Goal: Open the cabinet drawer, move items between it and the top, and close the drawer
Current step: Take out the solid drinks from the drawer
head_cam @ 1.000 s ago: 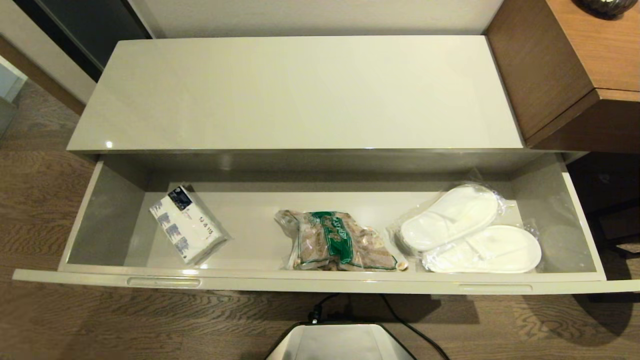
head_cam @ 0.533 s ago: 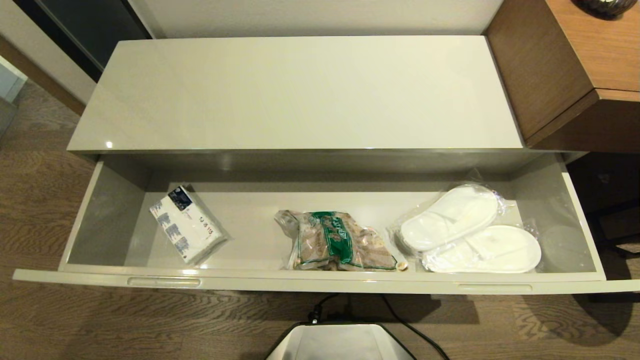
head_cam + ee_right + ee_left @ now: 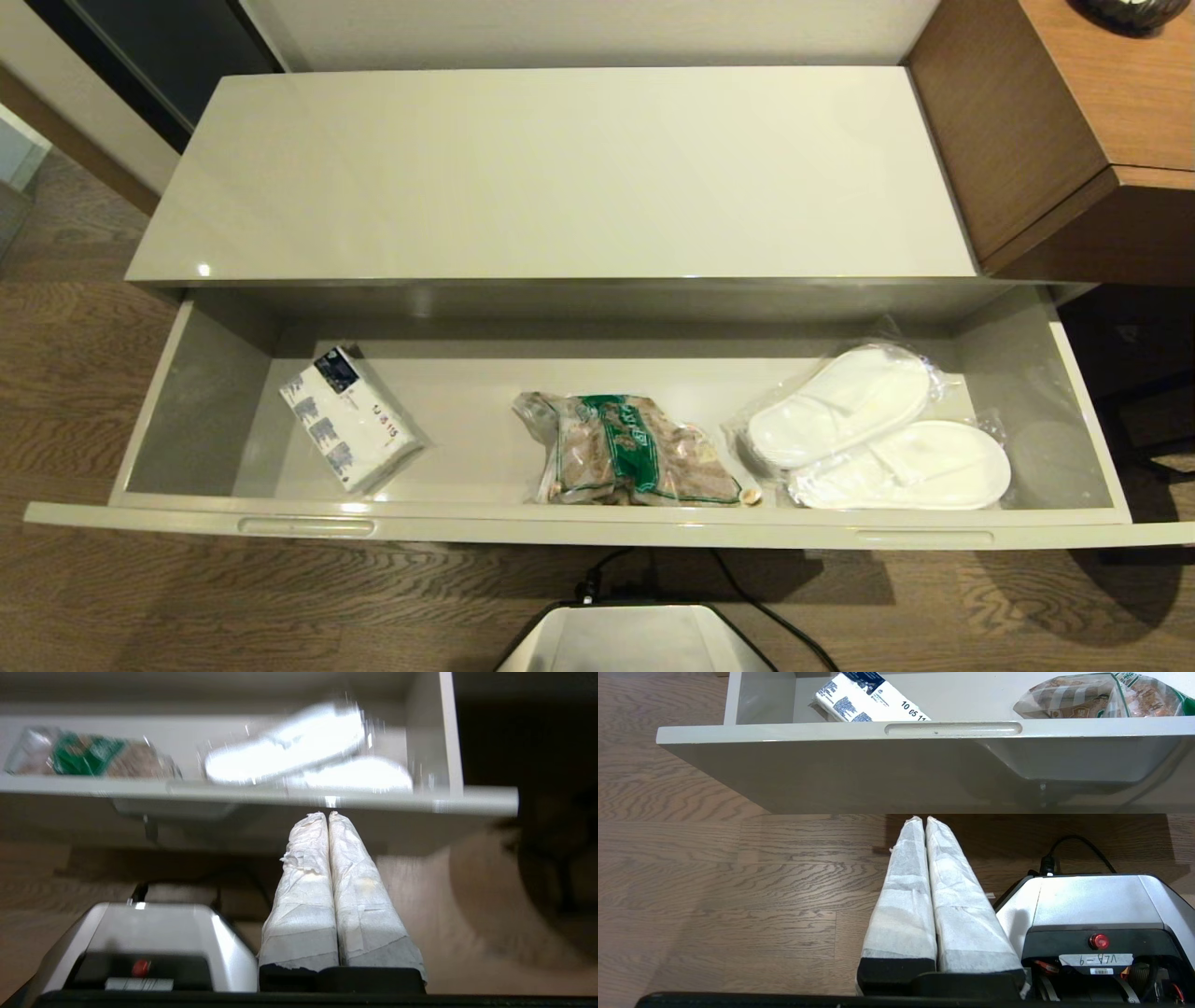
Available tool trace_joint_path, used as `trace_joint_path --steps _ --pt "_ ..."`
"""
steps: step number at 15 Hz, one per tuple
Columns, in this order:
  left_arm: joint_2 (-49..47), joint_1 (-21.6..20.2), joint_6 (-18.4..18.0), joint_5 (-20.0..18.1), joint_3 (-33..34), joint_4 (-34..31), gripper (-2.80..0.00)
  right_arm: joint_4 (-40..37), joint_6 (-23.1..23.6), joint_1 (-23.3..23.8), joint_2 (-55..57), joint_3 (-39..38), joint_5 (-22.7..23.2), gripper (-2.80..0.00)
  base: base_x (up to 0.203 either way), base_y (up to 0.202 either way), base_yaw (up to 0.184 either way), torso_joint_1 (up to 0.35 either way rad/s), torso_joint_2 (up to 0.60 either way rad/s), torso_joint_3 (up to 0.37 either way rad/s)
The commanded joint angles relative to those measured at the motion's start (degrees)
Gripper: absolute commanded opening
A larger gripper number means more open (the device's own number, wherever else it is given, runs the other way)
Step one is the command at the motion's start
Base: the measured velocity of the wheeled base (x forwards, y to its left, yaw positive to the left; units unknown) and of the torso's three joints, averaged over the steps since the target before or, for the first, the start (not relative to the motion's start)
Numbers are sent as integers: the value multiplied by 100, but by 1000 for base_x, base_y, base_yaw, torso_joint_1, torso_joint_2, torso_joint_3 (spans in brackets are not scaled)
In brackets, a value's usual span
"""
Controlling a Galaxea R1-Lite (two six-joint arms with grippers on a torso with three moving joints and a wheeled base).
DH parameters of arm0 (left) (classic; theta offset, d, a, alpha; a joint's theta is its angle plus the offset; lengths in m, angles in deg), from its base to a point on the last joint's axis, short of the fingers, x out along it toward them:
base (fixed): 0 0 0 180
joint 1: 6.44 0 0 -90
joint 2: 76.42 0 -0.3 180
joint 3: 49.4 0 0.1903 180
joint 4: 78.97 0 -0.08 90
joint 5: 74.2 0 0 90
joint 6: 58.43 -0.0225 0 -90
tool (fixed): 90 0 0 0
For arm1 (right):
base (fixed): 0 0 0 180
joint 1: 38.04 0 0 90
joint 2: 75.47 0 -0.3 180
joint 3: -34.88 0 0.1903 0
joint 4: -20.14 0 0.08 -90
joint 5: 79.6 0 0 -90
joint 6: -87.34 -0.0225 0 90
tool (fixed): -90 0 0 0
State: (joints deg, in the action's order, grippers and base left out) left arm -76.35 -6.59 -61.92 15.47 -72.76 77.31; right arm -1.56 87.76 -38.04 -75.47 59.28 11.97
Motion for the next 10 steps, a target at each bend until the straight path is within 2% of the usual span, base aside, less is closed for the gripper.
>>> trace_joint_path --steps 1,10 --pt "-7 -2 -2 -2 0 0 -280 -254 -86 0 -70 64 -43 -280 0 0 0 0 0 0" --pt "-7 -2 -2 -2 0 0 -280 -193 -69 0 -79 -120 -219 -280 0 0 0 0 0 0"
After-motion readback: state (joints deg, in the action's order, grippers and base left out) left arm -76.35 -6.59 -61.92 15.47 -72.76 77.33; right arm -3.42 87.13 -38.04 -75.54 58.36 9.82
